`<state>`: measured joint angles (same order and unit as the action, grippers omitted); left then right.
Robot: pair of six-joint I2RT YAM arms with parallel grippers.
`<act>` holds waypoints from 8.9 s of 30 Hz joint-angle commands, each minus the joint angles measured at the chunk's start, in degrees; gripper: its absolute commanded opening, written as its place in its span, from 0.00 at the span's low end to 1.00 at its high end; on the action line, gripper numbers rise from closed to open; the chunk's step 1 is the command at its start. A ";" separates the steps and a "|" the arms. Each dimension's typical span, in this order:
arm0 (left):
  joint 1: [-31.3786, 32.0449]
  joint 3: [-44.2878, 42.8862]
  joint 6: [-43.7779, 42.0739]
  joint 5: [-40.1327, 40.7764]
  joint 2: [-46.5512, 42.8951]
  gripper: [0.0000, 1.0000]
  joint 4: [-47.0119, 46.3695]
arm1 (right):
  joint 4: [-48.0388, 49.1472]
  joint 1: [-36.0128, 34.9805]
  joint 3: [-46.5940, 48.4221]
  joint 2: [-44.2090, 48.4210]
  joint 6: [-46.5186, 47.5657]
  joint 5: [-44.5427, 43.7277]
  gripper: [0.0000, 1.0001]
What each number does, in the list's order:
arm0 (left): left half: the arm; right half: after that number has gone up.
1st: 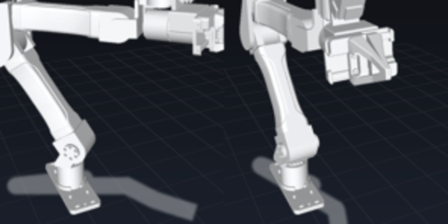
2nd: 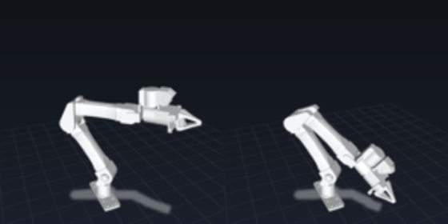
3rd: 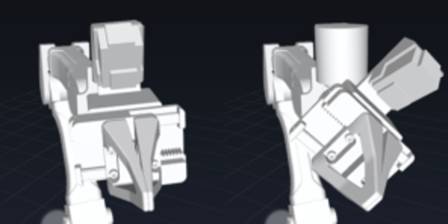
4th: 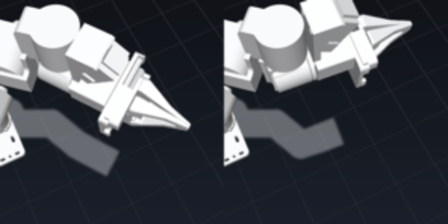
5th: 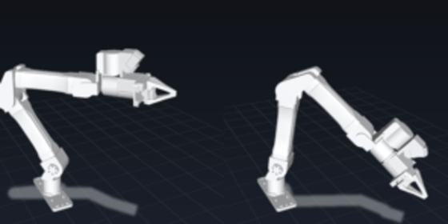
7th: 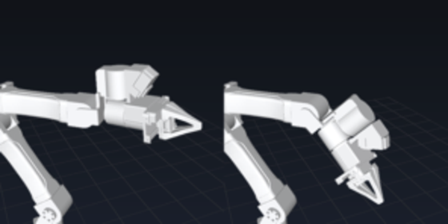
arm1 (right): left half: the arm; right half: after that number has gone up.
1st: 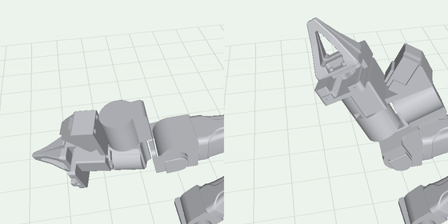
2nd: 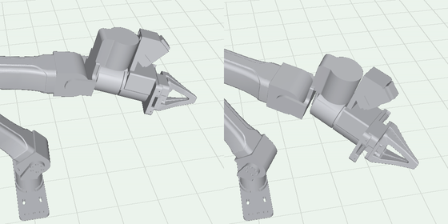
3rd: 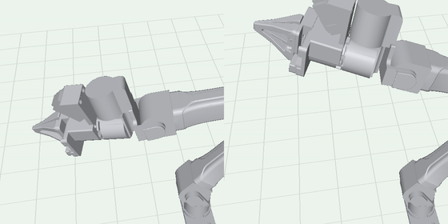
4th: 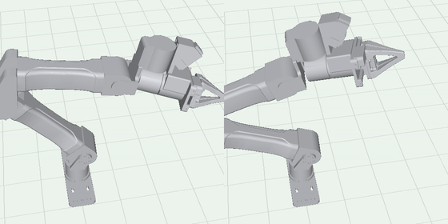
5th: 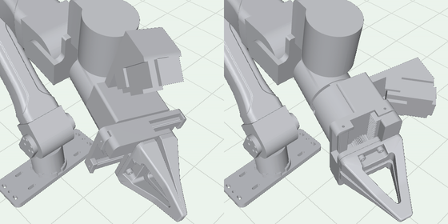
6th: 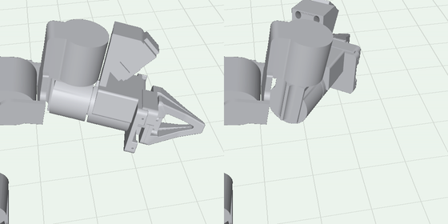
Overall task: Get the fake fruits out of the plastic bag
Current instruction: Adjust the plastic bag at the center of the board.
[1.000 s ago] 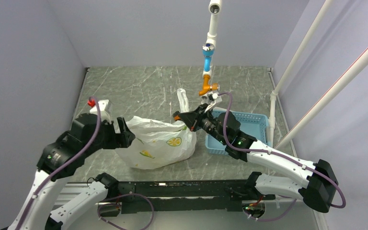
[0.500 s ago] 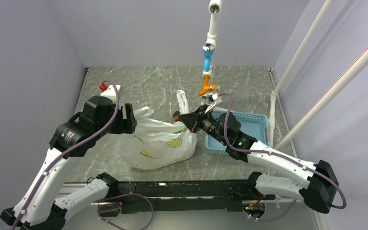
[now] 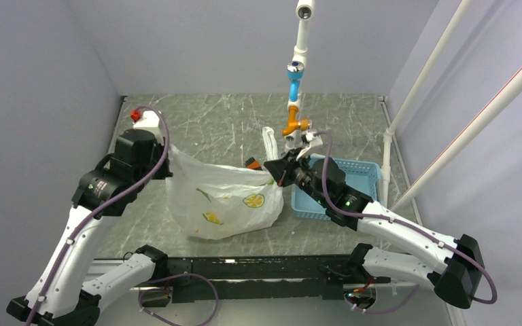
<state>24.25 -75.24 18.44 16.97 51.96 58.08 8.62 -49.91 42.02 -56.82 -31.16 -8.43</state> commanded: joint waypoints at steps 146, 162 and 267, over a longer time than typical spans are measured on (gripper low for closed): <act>7.68 16.99 -14.45 17.17 5.51 0.00 -21.75 | 7.32 -17.94 -11.46 -7.13 -19.18 -13.89 0.00; -2.02 31.97 -11.23 -0.99 -15.19 0.00 -30.18 | -15.49 -15.96 0.57 -14.59 -8.39 -16.49 0.24; -18.79 32.51 -7.70 -22.70 -13.60 0.00 -40.13 | -15.68 -43.86 -4.98 3.89 3.79 -5.62 0.95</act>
<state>5.45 -41.45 11.68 -7.38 38.68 20.38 -2.50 -93.08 39.38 -59.77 -25.28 -16.16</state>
